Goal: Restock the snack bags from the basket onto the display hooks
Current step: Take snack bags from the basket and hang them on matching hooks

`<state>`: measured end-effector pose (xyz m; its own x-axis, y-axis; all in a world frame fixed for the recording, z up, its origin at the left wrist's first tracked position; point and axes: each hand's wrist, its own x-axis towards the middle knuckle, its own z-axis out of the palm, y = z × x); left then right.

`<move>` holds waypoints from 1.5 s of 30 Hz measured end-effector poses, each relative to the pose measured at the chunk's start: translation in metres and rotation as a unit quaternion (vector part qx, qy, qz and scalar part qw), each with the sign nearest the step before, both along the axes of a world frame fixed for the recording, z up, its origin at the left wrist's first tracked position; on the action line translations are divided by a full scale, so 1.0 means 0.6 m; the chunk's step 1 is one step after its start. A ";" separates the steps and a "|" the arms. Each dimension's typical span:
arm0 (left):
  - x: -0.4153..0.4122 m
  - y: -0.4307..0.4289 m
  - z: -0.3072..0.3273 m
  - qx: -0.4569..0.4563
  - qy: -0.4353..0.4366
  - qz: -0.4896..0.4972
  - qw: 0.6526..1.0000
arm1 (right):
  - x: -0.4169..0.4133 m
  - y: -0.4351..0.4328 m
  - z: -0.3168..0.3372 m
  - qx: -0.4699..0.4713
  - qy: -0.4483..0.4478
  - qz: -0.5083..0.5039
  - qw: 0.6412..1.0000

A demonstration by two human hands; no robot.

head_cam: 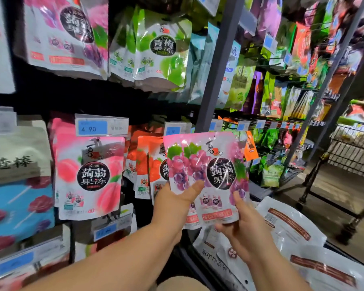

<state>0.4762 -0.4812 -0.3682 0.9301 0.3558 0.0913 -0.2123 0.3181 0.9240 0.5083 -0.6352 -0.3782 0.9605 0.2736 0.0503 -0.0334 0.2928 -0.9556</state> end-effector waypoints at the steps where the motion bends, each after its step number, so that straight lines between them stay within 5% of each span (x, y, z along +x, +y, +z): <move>1: -0.007 0.004 0.010 0.003 0.006 0.011 1.000 | -0.003 0.008 0.008 -0.019 -0.005 0.002 1.000; 7: -0.024 0.052 0.046 -0.030 -0.010 0.079 0.996 | -0.024 0.049 0.080 -0.175 -0.074 0.019 0.982; 13: -0.048 0.106 0.083 -0.017 -0.018 0.141 0.990 | -0.031 0.091 0.132 -0.225 -0.156 0.036 0.961; 33: -0.125 0.309 0.215 0.055 -0.092 0.244 0.964 | -0.032 0.326 0.239 -0.074 -0.266 0.131 0.952; 45: -0.138 0.388 0.260 0.066 -0.095 0.283 0.952 | 0.004 0.384 0.332 -0.045 -0.290 0.091 0.952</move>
